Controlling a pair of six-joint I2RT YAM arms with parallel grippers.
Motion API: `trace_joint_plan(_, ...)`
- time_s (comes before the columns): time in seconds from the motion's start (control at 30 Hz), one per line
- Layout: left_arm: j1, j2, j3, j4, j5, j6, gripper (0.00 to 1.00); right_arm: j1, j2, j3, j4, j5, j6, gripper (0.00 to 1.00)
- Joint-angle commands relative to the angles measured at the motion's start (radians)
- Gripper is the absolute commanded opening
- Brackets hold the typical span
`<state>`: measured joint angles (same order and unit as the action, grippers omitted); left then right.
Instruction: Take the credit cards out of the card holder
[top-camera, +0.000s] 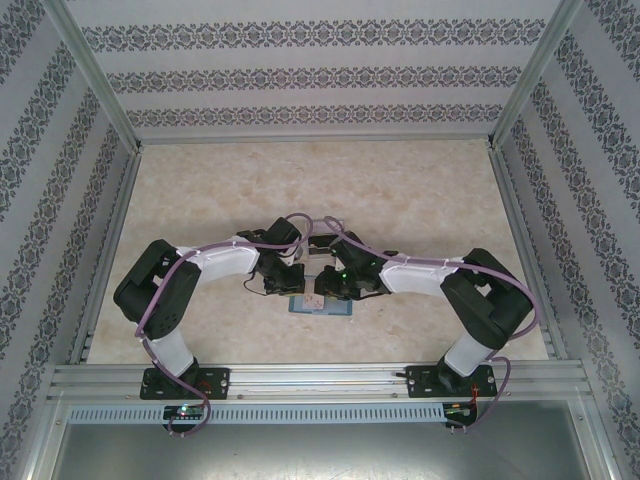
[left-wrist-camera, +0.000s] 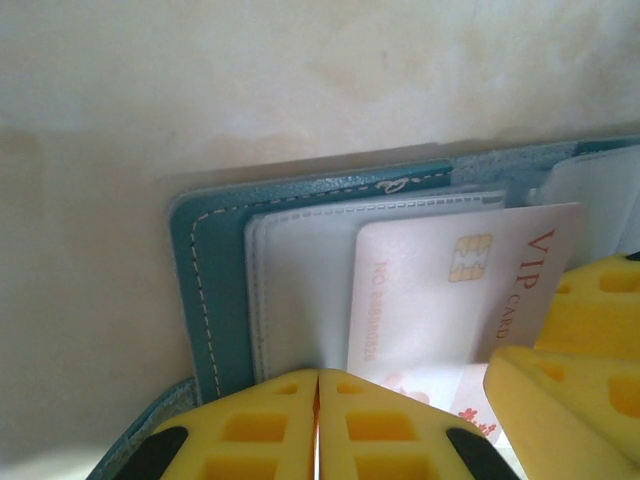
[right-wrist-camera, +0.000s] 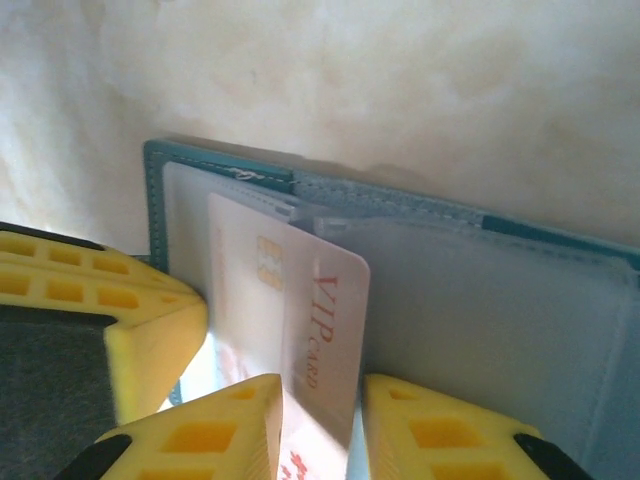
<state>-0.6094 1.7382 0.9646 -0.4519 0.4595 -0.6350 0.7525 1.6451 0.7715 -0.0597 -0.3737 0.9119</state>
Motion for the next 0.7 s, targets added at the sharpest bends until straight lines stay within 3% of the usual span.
trace_joint_plan(0.0,-0.009,0.040,-0.029,-0.047,-0.061,0.013,0.09,-0.010,-0.027,-0.035,0.118,-0.046,0.040,0.26)
trace_joint_plan(0.4,-0.009,0.036,-0.030,-0.056,-0.068,0.015,0.09,-0.021,0.050,-0.094,0.257,-0.073,0.090,0.14)
trace_joint_plan(0.67,-0.009,0.038,-0.030,-0.069,-0.086,0.017,0.09,-0.036,0.012,-0.134,0.262,-0.059,0.094,0.12)
